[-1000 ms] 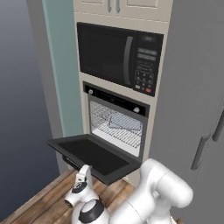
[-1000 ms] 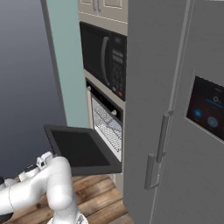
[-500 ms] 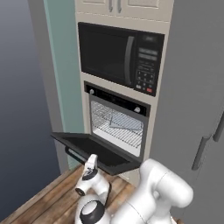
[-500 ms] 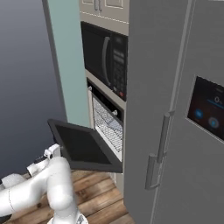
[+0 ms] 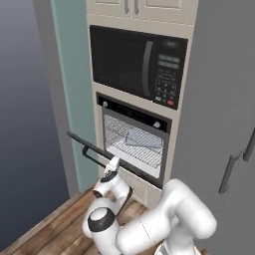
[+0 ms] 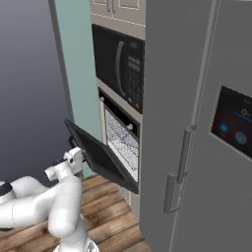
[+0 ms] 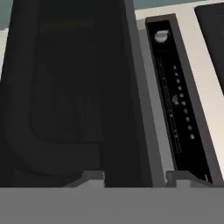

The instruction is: Take the baked cake out of the oven and place it on the plate for cooling. Then close the oven door.

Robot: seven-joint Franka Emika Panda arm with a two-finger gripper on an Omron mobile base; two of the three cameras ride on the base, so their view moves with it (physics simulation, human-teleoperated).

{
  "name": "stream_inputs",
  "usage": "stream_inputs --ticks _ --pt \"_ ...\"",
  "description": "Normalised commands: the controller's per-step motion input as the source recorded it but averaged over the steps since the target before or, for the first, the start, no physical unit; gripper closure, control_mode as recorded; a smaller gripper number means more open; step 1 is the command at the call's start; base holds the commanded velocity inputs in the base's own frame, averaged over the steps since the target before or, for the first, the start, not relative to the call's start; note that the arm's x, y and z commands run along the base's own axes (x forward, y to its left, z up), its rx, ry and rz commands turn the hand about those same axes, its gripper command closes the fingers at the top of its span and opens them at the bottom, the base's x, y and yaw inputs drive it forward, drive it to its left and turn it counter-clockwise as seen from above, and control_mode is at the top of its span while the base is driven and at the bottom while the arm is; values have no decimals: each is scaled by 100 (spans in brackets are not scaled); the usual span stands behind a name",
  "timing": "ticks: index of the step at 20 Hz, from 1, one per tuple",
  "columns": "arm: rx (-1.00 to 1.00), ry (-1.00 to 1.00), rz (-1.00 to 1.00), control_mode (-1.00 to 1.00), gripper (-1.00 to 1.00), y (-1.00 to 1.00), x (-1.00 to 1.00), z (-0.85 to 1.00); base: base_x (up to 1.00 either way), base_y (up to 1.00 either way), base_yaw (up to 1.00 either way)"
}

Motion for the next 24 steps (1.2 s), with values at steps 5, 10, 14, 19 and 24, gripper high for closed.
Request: stream_inputs --ticks 5,10,14,19,24 --pt "0 -38 0 -100 -100 -100 100 -54 0 0 0" --pt "0 -36 0 -100 -100 -100 100 -60 0 0 0" --pt "11 -26 0 -100 -100 -100 100 -100 0 0 0" --pt "10 -27 0 -100 -100 -100 100 -100 0 0 0" --pt "3 -21 0 -100 -100 -100 100 -100 0 0 0"
